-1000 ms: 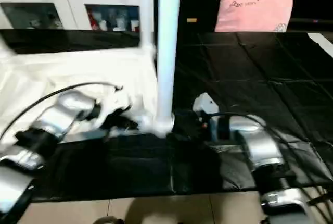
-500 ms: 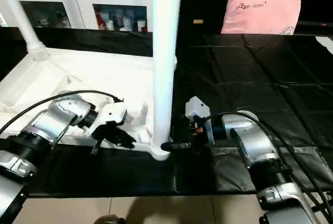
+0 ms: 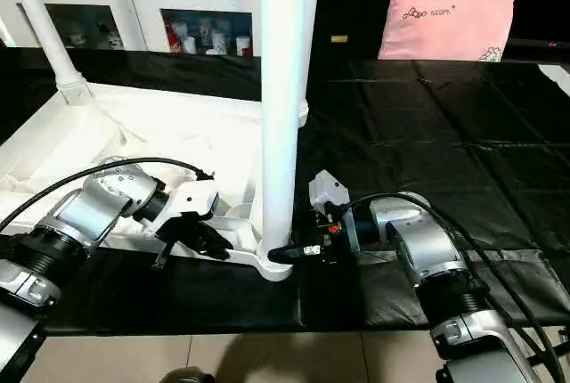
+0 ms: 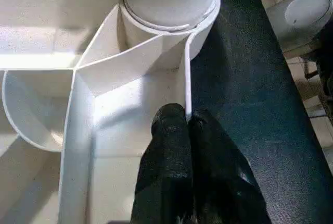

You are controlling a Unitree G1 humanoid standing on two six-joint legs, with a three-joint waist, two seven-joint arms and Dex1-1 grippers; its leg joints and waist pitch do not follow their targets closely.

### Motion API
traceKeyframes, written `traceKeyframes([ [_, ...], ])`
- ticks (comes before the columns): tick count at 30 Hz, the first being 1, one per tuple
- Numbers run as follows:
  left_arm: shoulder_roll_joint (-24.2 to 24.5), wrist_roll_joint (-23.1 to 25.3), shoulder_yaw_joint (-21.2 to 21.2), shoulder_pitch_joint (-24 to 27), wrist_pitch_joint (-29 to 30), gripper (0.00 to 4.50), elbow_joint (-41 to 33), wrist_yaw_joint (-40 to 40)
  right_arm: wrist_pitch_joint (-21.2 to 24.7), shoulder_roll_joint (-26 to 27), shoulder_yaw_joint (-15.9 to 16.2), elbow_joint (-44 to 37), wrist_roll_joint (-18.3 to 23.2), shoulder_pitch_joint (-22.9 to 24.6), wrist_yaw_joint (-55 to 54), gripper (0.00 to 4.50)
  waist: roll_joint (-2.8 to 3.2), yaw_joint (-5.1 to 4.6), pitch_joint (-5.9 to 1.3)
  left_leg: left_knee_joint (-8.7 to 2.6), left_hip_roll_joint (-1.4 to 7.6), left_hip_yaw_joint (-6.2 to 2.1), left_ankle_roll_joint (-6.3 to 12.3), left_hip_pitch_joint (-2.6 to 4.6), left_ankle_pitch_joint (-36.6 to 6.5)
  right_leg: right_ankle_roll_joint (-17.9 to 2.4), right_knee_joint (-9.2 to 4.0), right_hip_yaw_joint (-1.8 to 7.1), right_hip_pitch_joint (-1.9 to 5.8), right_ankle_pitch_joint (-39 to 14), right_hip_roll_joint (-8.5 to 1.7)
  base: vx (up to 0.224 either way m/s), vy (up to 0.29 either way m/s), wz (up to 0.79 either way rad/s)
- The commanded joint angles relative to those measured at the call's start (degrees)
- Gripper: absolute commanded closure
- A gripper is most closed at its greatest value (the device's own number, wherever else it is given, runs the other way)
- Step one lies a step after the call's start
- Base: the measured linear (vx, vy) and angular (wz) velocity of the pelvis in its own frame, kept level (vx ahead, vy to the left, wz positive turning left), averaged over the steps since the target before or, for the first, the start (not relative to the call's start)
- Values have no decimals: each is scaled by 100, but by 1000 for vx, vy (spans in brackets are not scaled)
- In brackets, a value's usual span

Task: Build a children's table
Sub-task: Rotate leg to tighten

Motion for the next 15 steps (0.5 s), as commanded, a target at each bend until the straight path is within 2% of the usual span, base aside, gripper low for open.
traceKeyframes([
  [1, -95, -9, -212, 43, -41, 450, -172, -228, 56, -2, -36, 9, 57, -77, 19, 212, 10, -40, -403, -385, 292, -61, 226, 74, -1122, -1090, -383, 331, 309, -1537, -466, 0, 0, 0],
  [2, -99, -5, -210, 48, -43, 450, -159, -215, 67, 2, -36, -2, 59, -60, 22, 229, 21, -40, -405, -384, 293, -61, 223, 75, -1122, -1092, -383, 329, 307, -1527, -465, 0, 0, 0],
  [4, -101, 4, -208, 55, -38, 450, -146, -193, 98, 8, -29, -47, 72, -22, 24, 236, 35, -37, -404, -385, 291, -65, 215, 77, -1138, -1096, -384, 329, 308, -1544, -467, 0, 0, 0],
  [6, -102, 12, -204, 57, -27, 450, -135, -169, 119, 16, -30, -83, 92, 1, 16, 242, 24, -40, -408, -383, 290, -64, 209, 75, -1133, -1103, -379, 327, 314, -1505, -463, 0, 0, 0],
  [7, -138, 42, -163, 36, 169, 450, -76, -14, 198, 75, -83, -144, 148, 44, -107, 242, 43, -39, -410, -380, 288, -62, 205, 77, -1118, -1112, -375, 330, 312, -1473, -459, 0, 0, 0],
  [10, -302, 52, -8, -42, 462, 450, 109, 427, 236, 221, -174, -159, 106, 94, -541, 246, 37, -54, -387, -395, 285, -67, 150, 81, -1281, -1081, -409, 325, 303, -1695, -466, 0, 0, 0],
  [12, -535, -1, 201, -138, 701, 450, 313, 916, 125, 344, -157, -159, -94, 191, -990, 248, 30, -70, -352, -403, 260, -68, 67, 117, -1522, -914, -487, 316, 279, -2261, -470, 0, 0, 0],
  [13, -667, -46, 317, -187, 816, 450, 411, 1170, 249, 424, -164, -124, -192, 210, -1293, 249, 26, -83, -338, -412, 256, -80, 28, 123, -1590, -870, -502, 314, 277, -2424, -476, 0, 0, 0],
  [14, -795, -100, 428, -223, 925, 450, 484, 1399, 323, 515, -181, -82, -282, 225, -1591, 249, 45, -98, -327, -417, 236, -97, -19, 136, -1723, -741, -541, 295, 282, -2784, -482, 0, 0, 0],
  [15, -966, -156, 555, -279, 1104, 450, 575, 1699, 414, 668, -227, 47, -387, 193, -2024, 250, 24, -117, -311, -420, 226, -108, -25, 161, -1852, -604, -601, 279, 271, -3126, -496, 0, 0, 0],
])
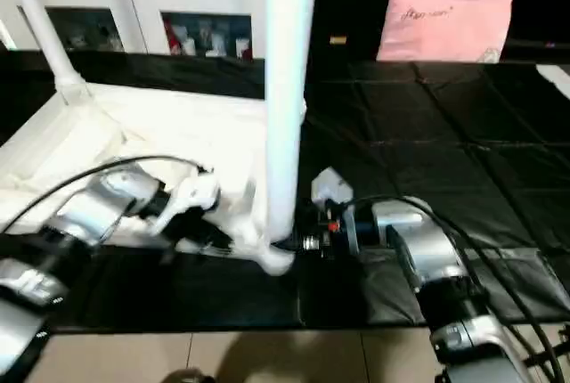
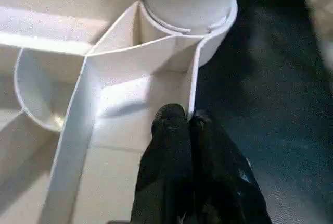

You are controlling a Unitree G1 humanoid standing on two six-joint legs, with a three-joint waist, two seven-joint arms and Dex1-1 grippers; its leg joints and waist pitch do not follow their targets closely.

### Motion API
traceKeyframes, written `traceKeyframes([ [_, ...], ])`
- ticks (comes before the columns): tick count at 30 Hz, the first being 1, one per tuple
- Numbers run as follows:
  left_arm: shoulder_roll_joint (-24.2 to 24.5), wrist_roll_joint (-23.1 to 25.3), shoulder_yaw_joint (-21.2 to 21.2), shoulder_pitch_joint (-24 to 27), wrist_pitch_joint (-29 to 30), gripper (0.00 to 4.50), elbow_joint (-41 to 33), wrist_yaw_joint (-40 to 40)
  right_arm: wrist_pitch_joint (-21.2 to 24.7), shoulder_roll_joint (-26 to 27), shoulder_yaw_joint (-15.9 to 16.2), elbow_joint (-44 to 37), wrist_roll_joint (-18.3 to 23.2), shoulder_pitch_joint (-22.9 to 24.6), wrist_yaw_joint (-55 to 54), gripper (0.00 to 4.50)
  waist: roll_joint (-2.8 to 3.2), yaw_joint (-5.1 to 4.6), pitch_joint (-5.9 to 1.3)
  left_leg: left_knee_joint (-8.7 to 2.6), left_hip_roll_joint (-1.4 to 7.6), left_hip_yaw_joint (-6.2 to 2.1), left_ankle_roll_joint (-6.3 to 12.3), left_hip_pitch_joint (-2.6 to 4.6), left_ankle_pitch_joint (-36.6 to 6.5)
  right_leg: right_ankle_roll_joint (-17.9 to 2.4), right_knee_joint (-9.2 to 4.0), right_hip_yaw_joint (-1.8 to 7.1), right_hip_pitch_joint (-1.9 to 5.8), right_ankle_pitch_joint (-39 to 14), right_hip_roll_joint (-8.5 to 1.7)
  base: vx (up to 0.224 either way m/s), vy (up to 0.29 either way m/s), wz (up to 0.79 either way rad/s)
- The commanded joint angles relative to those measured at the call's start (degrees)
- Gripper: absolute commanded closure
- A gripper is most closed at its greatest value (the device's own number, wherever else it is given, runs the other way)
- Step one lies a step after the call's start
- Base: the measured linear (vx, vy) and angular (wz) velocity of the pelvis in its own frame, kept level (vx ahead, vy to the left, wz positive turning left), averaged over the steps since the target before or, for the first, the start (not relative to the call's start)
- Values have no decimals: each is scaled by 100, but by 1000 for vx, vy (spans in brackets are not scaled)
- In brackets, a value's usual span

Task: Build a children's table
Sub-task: Rotate leg to tighten

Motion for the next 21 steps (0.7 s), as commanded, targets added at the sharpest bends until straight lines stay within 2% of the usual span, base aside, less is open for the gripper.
traceKeyframes([
  [1, -605, -242, 256, -209, 430, 450, 145, 840, 257, 473, 149, 216, -244, -28, -936, 250, 33, -86, -296, -432, 222, -105, -45, 91, -1906, -601, -613, 269, 203, -3203, -481, 0, 0, 0],
  [2, -678, -263, 308, -234, 514, 450, 180, 966, 277, 543, 128, 277, -288, -45, -1122, 252, 24, -136, -283, -425, 207, -126, -89, 147, -2124, -516, -675, 224, 171, -3489, -482, 0, 0, 0],
  [3, -710, -271, 329, -246, 551, 450, 196, 1021, 290, 573, 119, 305, -307, -55, -1203, 252, 9, -191, -295, -416, 189, -143, -73, 155, -2201, -440, -697, 208, 180, -3609, -486, 0, 0, 0],
  [4, -764, -282, 367, -270, 595, 450, 232, 1124, 327, 645, 85, 349, -319, -81, -1361, 254, 11, -201, -301, -426, 191, -150, -46, 135, -2165, -424, -704, 208, 199, -3581, -496, 0, 0, 0],
  [5, -941, -315, 497, -367, 723, 450, 380, 1492, 399, 882, -16, 502, -363, -176, -1872, 254, 51, -253, -299, -453, 207, -154, -10, 99, -2139, -451, -698, 210, 214, -3403, -473, 0, 0, 0],
  [6, -1019, -328, 556, -416, 776, 450, 456, 1664, 419, 987, -58, 572, -385, -221, -2100, 254, 75, -279, -313, -452, 213, -163, -28, 105, -2146, -491, -677, 204, 213, -3282, -473, 0, 0, 0],
  [7, -1267, -375, 781, -596, 851, 450, 743, 2282, 449, 1282, -155, 781, -458, -366, -2728, 254, 63, -325, -323, -452, 210, -173, -38, 107, -2191, -555, -670, 190, 219, -3143, -469, 0, 0, 0],
  [9, -1442, -396, 948, -725, 897, 450, 954, 2716, 471, 1488, -225, 910, -523, -459, -3158, 255, 73, -388, -321, -445, 195, -156, -27, 110, -2208, -601, -682, 194, 199, -3043, -457, 0, 0, 0],
  [11, -1725, -487, 1269, -965, 788, 450, 1306, 3513, 460, 1810, -303, 1207, -704, -695, -3977, 255, 75, -412, -322, -434, 175, -157, -31, 119, -2177, -642, -682, 196, 192, -3026, -465, 0, 0, 0],
  [14, -1871, -491, 1436, -1109, 704, 450, 1461, 3894, 469, 2061, -382, 1314, -780, -845, -4387, 255, 59, -423, -334, -442, 165, -144, 77, 78, -1989, -662, -673, 220, 221, -2861, -462, 0, 0, 0],
  [16, -1892, -450, 1446, -1153, 650, 450, 1487, 3979, 434, 2163, -387, 1302, -779, -889, -4468, 255, 66, -397, -357, -447, 186, -128, 123, 74, -1809, -738, -638, 259, 225, -2501, -465, 0, 0, 0],
  [17, -1878, -416, 1419, -1160, 629, 450, 1486, 3970, 412, 2188, -387, 1293, -762, -896, -4463, 201, 63, -381, -367, -452, 199, -120, 157, 55, -1659, -845, -594, 278, 249, -2155, -464, 0, 0, 0],
  [18, -1828, -337, 1344, -1139, 594, 450, 1471, 3884, 392, 2190, -380, 1264, -758, -873, -4412, 187, 58, -369, -376, -451, 207, -110, 194, 42, -1510, -949, -549, 294, 263, -1824, -460, 0, 0, 0],
  [19, -1796, -280, 1296, -1127, 568, 450, 1469, 3825, 381, 2193, -381, 1247, -758, -856, -4380, 187, 64, -366, -379, -447, 207, -104, 214, 40, -1445, -999, -534, 298, 271, -1701, -463, 0, 0, 0],
  [21, -1735, -193, 1227, -1102, 510, 450, 1514, 3678, 366, 2159, -372, 1185, -819, -781, -4353, 151, 62, -366, -393, -439, 199, -98, 270, 9, -1244, -1096, -491, 302, 311, -1396, -464, 0, 0, 0],
])
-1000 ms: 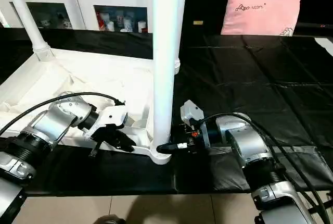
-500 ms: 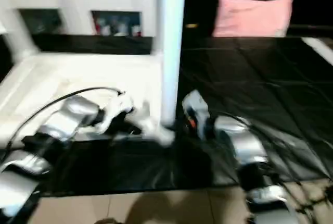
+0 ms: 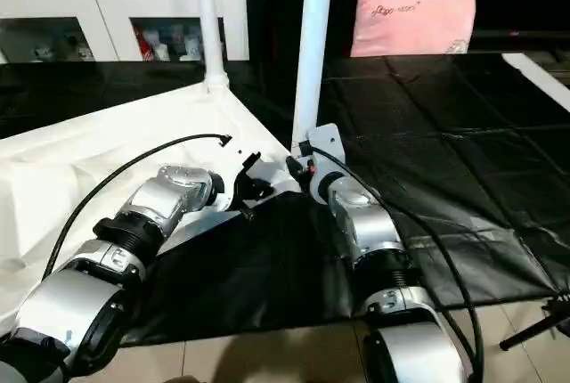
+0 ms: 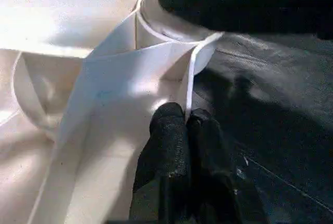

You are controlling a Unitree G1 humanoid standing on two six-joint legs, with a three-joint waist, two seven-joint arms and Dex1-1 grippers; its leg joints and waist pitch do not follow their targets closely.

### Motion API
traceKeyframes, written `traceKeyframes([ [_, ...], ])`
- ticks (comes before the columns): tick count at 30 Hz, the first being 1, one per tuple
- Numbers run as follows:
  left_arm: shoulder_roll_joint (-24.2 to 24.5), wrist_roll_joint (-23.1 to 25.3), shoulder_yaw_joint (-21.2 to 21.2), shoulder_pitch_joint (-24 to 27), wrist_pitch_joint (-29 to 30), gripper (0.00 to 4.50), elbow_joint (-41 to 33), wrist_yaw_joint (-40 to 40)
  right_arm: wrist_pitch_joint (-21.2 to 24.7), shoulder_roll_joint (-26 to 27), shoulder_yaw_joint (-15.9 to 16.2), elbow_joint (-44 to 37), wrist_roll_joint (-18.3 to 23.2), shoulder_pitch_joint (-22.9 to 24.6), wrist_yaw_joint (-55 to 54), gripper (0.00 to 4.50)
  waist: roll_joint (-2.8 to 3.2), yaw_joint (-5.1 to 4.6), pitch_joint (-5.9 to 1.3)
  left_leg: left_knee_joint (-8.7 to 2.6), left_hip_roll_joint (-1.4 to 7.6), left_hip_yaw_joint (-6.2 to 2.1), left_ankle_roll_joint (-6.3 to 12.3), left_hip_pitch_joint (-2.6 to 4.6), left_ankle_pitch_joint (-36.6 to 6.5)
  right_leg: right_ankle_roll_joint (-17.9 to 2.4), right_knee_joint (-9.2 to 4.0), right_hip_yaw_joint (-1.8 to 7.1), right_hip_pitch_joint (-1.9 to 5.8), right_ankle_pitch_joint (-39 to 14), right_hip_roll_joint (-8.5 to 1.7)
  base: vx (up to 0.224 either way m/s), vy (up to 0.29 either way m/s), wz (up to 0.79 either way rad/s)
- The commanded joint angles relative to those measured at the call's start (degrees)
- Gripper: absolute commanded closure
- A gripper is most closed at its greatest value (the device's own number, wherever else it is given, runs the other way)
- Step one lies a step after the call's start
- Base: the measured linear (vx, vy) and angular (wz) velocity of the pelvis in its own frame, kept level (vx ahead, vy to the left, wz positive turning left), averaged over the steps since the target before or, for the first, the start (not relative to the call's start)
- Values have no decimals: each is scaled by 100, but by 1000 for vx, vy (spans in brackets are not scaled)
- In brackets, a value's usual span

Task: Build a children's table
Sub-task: Rotate leg to tighten

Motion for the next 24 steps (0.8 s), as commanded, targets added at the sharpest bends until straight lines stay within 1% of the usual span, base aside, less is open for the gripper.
traceKeyframes([
  [1, -63, 56, -7, -251, -316, 450, -113, 178, 146, 435, 519, -23, 72, 240, 499, 151, 50, 44, -391, -370, 219, -93, 268, -3, -1108, -1122, -377, 314, 286, -1296, -467, 0, 0, 0],
  [2, -3, 100, -45, -220, -394, 450, -106, 115, 125, 379, 508, -77, 74, 303, 508, 141, 71, 52, -390, -374, 226, -92, 284, -2, -1072, -1125, -382, 313, 287, -1229, -461, 0, 0, 0],
  [3, 33, 127, -65, -203, -449, 450, -96, 84, 108, 346, 497, -104, 76, 340, 509, 137, 46, 52, -403, -374, 227, -93, 294, -17, -1020, -1141, -361, 316, 311, -1090, -459, 0, 0, 0],
  [4, 33, 127, -65, -203, -449, 450, -96, 84, 108, 346, 497, -104, 76, 340, 509, 121, 43, 48, -401, -378, 227, -98, 299, -32, -994, -1150, -354, 314, 321, -1040, -458, 0, 0, 0],
  [5, 132, 204, -151, -166, -580, 450, -61, -10, 74, 262, 417, -221, 117, 460, 508, 107, 64, 36, -393, -385, 233, -101, 294, -28, -1042, -1169, -369, 306, 314, -1042, -455, 0, 0, 0],
  [6, 167, 229, -182, -153, -619, 450, -54, -47, 66, 228, 387, -276, 139, 509, 518, 107, 70, 33, -401, -378, 232, -104, 286, -24, -1053, -1174, -361, 306, 321, -1041, -460, 0, 0, 0],
  [7, 221, 262, -232, -135, -675, 450, -43, -102, 56, 180, 339, -360, 172, 582, 535, 91, 65, 21, -401, -378, 239, -100, 285, -25, -1081, -1206, -355, 310, 318, -1022, -462, 0, 0, 0],
  [9, 296, 315, -297, -118, -782, 450, -25, -182, 77, 82, 311, -510, 189, 703, 589, 86, 71, 27, -391, -380, 248, -91, 297, -6, -1104, -1223, -368, 315, 297, -1069, -451, 0, 0, 0],
  [10, 375, 394, -374, -105, -933, 450, 7, -251, 58, -32, 311, -670, 176, 835, 663, 61, 69, 28, -390, -377, 254, -87, 284, -6, -1102, -1232, -363, 322, 289, -1067, -459, 0, 0, 0],
  [11, 435, 466, -450, -90, -1109, 450, 22, -321, 64, -110, 291, -797, 212, 933, 755, 61, 67, 46, -395, -374, 252, -89, 299, -18, -1038, -1217, -358, 323, 304, -986, -453, 0, 0, 0],
  [12, 453, 487, -474, -85, -1169, 450, 24, -347, 78, -131, 279, -838, 234, 963, 787, 47, 67, 41, -398, -374, 252, -95, 309, -31, -1000, -1214, -344, 327, 311, -920, -455, 0, 0, 0],
  [14, 509, 537, -514, -68, -1262, 450, 36, -469, 151, -259, 217, -1096, 281, 1097, 924, 40, 68, 52, -409, -360, 257, -88, 343, -28, -955, -1273, -323, 330, 305, -770, -465, 0, 0, 0],
  [15, 545, 527, -537, -47, -1280, 450, 10, -610, 227, -383, 174, -1295, 323, 1192, 1021, 28, 71, 62, -407, -364, 259, -91, 350, -28, -936, -1283, -323, 327, 306, -752, -461, 0, 0, 0],
  [17, 612, 536, -610, -3, -1380, 450, -41, -853, 218, -548, 83, -1555, 421, 1313, 1166, 3, 54, 116, -411, -347, 261, -78, 401, -24, -848, -1290, -319, 334, 305, -682, -465, 0, 0, 0],
  [18, 649, 550, -665, 19, -1476, 450, -60, -969, 231, -601, 39, -1659, 494, 1356, 1233, 3, 58, 136, -416, -342, 266, -74, 404, -23, -818, -1291, -312, 340, 297, -649, -471, 0, 0, 0],
  [19, 682, 564, -715, 44, -1541, 450, -78, -1071, 202, -662, 18, -1745, 485, 1393, 1226, 3, 39, 159, -414, -343, 266, -70, 405, -26, -811, -1300, -306, 339, 293, -644, -469, 0, 0, 0],
  [20, 716, 573, -765, 64, -1619, 450, -80, -1177, 113, -746, 14, -1858, 471, 1451, 1264, 3, 46, 176, -414, -345, 269, -72, 385, -26, -798, -1287, -296, 337, 292, -650, -471, 0, 0, 0],
  [22, 741, 578, -798, 78, -1700, 450, -81, -1254, 119, -806, 8, -1951, 456, 1492, 1270, 3, 45, 188, -406, -348, 275, -74, 366, -19, -817, -1253, -306, 336, 284, -715, -471, 0, 0, 0],
  [23, 764, 572, -818, 91, -1776, 450, -73, -1345, 91, -840, -45, -2052, 486, 1534, 1264, 3, 43, 196, -407, -349, 275, -72, 355, -16, -840, -1257, -304, 338, 278, -750, -475, 0, 0, 0],
  [24, 795, 552, -835, 110, -1936, 450, -79, -1474, 70, -895, -65, -2172, 476, 1593, 1244, 3, 41, 221, -400, -350, 279, -74, 347, -18, -860, -1223, -319, 340, 279, -824, -485, 0, 0, 0],
])
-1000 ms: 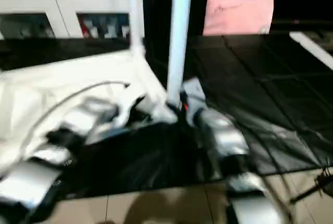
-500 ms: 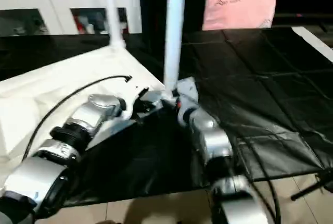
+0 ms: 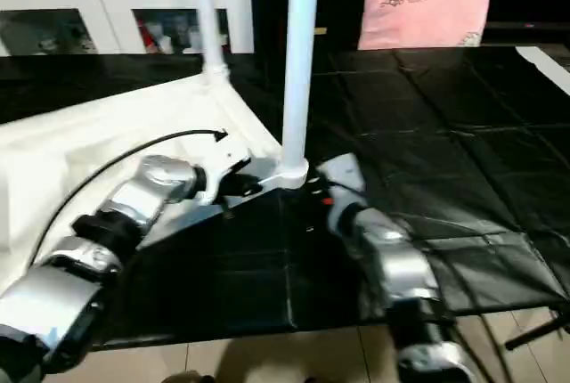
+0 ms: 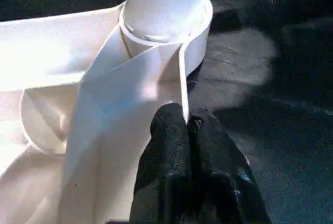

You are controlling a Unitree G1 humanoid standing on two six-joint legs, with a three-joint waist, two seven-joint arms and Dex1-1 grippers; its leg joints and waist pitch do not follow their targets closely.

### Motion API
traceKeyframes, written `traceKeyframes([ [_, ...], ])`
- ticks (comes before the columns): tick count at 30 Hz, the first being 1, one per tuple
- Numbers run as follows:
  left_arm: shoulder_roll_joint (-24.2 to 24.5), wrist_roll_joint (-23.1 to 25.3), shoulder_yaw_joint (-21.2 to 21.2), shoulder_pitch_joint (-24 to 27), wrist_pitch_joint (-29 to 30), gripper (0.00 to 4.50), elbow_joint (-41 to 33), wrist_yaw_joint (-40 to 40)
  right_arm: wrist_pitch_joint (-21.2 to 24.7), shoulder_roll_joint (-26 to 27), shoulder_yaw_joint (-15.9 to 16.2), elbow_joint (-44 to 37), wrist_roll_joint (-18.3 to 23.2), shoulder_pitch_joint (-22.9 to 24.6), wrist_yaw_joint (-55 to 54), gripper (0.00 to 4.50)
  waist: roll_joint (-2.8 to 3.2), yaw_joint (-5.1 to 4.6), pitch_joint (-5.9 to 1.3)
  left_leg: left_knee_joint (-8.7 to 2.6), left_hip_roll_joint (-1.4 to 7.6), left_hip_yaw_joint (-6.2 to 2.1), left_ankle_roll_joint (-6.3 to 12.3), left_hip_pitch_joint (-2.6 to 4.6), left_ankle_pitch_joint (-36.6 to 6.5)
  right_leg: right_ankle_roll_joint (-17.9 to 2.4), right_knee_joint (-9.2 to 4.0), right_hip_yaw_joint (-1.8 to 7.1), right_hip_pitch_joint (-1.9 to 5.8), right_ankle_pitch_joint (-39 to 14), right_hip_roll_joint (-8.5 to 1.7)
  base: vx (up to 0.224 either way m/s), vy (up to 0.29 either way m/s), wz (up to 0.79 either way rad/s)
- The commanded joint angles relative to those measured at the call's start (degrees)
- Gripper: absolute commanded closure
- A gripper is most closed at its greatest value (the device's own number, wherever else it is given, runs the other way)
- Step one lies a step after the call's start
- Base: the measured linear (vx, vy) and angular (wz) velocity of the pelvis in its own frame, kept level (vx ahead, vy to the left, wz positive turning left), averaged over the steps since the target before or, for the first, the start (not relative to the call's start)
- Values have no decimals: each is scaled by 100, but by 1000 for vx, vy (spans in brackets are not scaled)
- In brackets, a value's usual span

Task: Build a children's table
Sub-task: Rotate leg to tighten

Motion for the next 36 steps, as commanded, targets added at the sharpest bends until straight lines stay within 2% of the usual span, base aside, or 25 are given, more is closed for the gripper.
traceKeyframes([
  [1, 39, 67, -145, 51, -318, 450, -146, -311, -54, -75, -65, -241, 38, 95, -21, 3, 14, 10, -414, -345, 270, -77, 347, 70, -862, -1215, -326, 338, 373, -827, -494, 0, 0, 0],
  [3, 51, -58, -101, 101, -467, 450, -234, -526, 202, -21, -210, -483, 152, 191, -206, 3, 9, 33, -424, -349, 280, -77, 307, 81, -842, -1198, -308, 346, 360, -809, -495, 0, 0, 0],
  [5, 40, -157, -49, 128, -539, 450, -297, -626, 478, -18, -249, -653, 267, 248, -191, 3, 8, 59, -421, -347, 273, -70, 323, 84, -851, -1200, -312, 347, 361, -795, -488, 0, 0, 0],
  [6, 36, -197, -31, 146, -549, 450, -342, -669, 603, -19, -259, -720, 299, 276, -201, 3, -20, 67, -423, -352, 278, -71, 315, 81, -825, -1197, -305, 346, 363, -792, -491, 0, 0, 0],
  [7, 36, -231, -18, 166, -555, 450, -388, -710, 715, -17, -268, -783, 325, 305, -219, 3, -11, 75, -424, -350, 279, -73, 314, 82, -806, -1200, -296, 347, 367, -785, -496, 0, 0, 0],
  [11, 17, -350, 141, 191, -518, 450, -477, -537, 1185, -124, -132, -1028, 263, 387, -190, 3, 0, 80, -415, -351, 271, -74, 268, 74, -828, -1149, -307, 342, 364, -868, -487, 0, 0, 0],
  [15, 118, -504, 283, 255, -468, 450, -736, -637, 1564, -178, -81, -1381, 474, 518, -101, 3, -19, 97, -428, -348, 274, -79, 272, 64, -768, -1091, -296, 344, 370, -836, -502, 0, 0, 0],
  [19, 327, -666, 390, 426, -133, 450, -1314, -845, 1794, -232, -51, -1609, 672, 611, 82, 3, -5, 83, -426, -347, 284, -81, 272, 52, -694, -1107, -275, 343, 362, -755, -503, 0, 0, 0],
  [20, 429, -727, 393, 521, 45, 423, -1548, -981, 1855, -272, -13, -1676, 746, 638, 232, 1, -11, 87, -426, -343, 277, -75, 256, 58, -716, -1111, -276, 342, 358, -794, -500, 0, 0, 0],
  [22, 532, -769, 389, 631, 180, 423, -1785, -1085, 1946, -295, 6, -1736, 800, 655, 312, 1, -3, 85, -425, -344, 288, -75, 256, 56, -701, -1138, -262, 347, 358, -747, -501, 0, 0, 0],
  [23, 592, -807, 398, 703, 274, 389, -1939, -1139, 2027, -304, 8, -1787, 843, 665, 324, 0, 15, 85, -426, -349, 305, -80, 225, 62, -712, -1167, -256, 347, 353, -725, -504, 0, 0, 0],
  [25, 717, -877, 462, 847, 473, 386, -2260, -1150, 2168, -347, 38, -1901, 938, 696, 406, 0, 16, 65, -408, -359, 296, -76, 173, 67, -833, -1178, -273, 344, 349, -806, -487, 0, 0, 0],
  [27, 921, -995, 584, 1084, 746, 379, -2771, -1164, 2409, -352, 22, -2068, 1107, 741, 468, 0, 18, 53, -394, -374, 288, -78, 117, 64, -964, -1080, -292, 350, 362, -1064, -487, 0, 0, 0],
  [28, 941, -1002, 595, 1105, 766, 350, -2817, -1163, 2424, -354, 22, -2083, 1119, 747, 473, 0, 24, 46, -388, -378, 291, -83, 93, 63, -984, -1050, -289, 349, 355, -1132, -486, 0, 0, 0],
  [30, 1060, -1075, 671, 1251, 959, 342, -3150, -1169, 2535, -371, 22, -2173, 1217, 776, 515, 0, 24, 31, -386, -381, 281, -73, 40, 89, -1062, -956, -319, 350, 334, -1335, -469, 0, 0, 0],
  [31, 1185, -1148, 720, 1392, 1143, 341, -3468, -1221, 2616, -379, 15, -2238, 1296, 797, 553, 0, 33, 29, -374, -385, 269, -71, 25, 81, -1112, -892, -346, 349, 323, -1478, -463, 0, 0, 0],
  [32, 1381, -1245, 774, 1595, 1373, 337, -3905, -1321, 2699, -389, 3, -2322, 1412, 824, 636, 0, 44, 40, -386, -397, 295, -97, -17, 82, -1155, -888, -323, 353, 340, -1521, -493, 0, 0, 0],
  [36, 2037, -1485, 1025, 2210, 2012, 301, -5060, -1503, 2702, -435, 56, -2615, 1671, 902, 944, 0, 51, -9, -369, -404, 277, -82, -26, 87, -1217, -898, -320, 350, 303, -1486, -437, 0, 0, 0],
])
